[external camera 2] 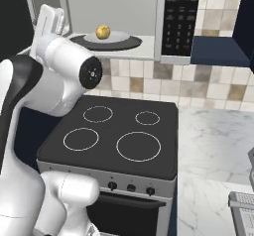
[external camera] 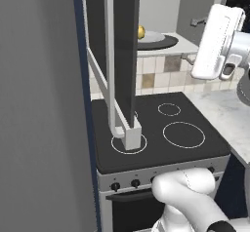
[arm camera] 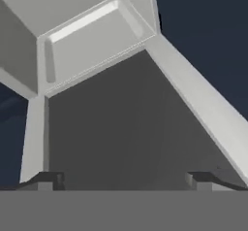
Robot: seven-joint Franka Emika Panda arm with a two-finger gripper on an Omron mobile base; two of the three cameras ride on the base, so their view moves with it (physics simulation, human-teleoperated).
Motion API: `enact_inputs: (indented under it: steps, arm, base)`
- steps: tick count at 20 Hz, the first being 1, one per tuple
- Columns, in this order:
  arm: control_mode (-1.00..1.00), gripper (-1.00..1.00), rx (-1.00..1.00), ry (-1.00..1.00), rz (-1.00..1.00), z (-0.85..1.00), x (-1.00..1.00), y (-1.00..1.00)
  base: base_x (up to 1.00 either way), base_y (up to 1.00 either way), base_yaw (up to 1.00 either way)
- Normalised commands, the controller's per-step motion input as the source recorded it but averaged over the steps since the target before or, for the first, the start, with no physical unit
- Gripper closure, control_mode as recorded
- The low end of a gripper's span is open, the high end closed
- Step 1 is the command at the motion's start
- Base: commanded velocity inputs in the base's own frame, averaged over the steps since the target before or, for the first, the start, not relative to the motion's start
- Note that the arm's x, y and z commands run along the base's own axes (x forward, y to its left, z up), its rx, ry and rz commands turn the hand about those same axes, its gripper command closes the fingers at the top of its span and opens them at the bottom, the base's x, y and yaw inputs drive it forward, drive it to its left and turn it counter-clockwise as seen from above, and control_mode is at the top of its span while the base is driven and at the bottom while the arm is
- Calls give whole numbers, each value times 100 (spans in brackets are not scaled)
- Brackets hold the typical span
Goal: Retrieve the reheated potato from the microwave, then place the potato, cheese, and condiment on the cutting board.
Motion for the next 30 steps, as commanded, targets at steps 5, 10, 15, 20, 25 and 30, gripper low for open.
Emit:
enact_inputs:
  steps: [5,10,15,20,25,30]
  arm:
    - [-100,-100,-47,-28,1,0,56,-36]
    - [-100,-100,-54,-44,11,0,44,-15]
    - [-100,-100,-61,-61,14,-12,19,0]
    - [-100,-100,-63,-61,6,-18,15,5]
    - [-100,-100,-52,-39,-1,-29,28,14]
    - [-100,-100,-36,-14,-8,-5,61,6]
  base:
    - [0,0,0]
    - [0,0,0]
    - [0,0,0]
    - [0,0,0]
    - [0,0,0]
    - [0,0,0]
